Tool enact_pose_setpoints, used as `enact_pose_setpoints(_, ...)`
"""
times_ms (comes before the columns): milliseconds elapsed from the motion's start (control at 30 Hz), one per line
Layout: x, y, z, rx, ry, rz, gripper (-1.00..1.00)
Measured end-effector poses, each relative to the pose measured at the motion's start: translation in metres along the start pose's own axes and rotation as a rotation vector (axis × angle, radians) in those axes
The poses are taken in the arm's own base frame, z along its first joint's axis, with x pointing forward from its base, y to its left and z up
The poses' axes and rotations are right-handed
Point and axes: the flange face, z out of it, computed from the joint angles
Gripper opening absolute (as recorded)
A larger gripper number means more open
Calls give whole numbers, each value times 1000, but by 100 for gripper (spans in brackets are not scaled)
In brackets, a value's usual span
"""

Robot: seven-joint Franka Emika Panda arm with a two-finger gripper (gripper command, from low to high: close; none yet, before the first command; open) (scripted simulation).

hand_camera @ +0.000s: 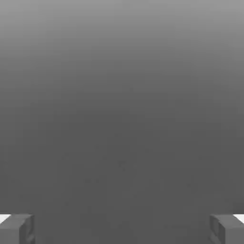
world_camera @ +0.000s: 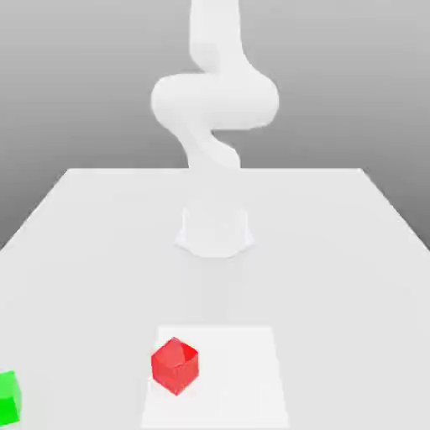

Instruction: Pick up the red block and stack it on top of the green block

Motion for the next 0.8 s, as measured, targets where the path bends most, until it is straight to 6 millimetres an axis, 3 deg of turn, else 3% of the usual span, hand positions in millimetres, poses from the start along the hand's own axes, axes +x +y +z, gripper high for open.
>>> enact_pose_setpoints(200, -14, 38, 136, -190, -89, 152, 0)
enact_pose_setpoints(400, -48, 103, 247, -371, -174, 307, 0)
enact_pose_setpoints(567, -91, 171, 318, -519, -244, 440, 0)
enact_pose_setpoints(700, -133, 227, 359, -633, -299, 547, 0)
enact_pose_setpoints(800, -152, 248, 384, -654, -310, 566, 0)
